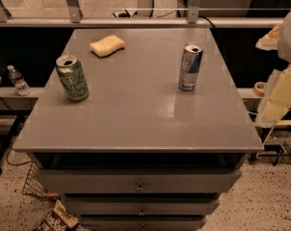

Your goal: Move redbull can near green can

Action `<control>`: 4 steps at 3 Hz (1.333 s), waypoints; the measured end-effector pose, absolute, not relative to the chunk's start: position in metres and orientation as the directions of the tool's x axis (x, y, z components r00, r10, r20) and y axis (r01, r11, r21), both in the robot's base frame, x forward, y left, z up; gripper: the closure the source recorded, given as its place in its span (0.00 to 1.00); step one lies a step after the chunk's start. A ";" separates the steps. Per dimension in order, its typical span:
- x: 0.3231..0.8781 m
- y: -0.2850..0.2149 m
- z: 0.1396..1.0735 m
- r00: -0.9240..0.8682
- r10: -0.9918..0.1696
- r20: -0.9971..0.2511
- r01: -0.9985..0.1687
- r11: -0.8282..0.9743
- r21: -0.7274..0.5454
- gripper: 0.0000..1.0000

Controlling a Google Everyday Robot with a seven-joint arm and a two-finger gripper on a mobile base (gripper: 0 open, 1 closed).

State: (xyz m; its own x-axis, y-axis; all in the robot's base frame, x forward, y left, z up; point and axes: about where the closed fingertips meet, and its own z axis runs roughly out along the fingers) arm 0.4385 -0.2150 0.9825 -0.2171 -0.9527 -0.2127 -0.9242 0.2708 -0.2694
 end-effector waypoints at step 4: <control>0.509 -0.275 0.944 -0.359 -0.668 -0.651 -0.744 0.627 -0.233 0.00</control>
Offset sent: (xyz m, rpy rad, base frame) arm 0.0181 -0.0455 -0.0291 0.2877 -0.1853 -0.1945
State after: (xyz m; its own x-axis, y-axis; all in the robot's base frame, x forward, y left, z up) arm 0.5092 -0.2748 0.9444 -0.3591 -0.6683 -0.6514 -0.7438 0.6266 -0.2327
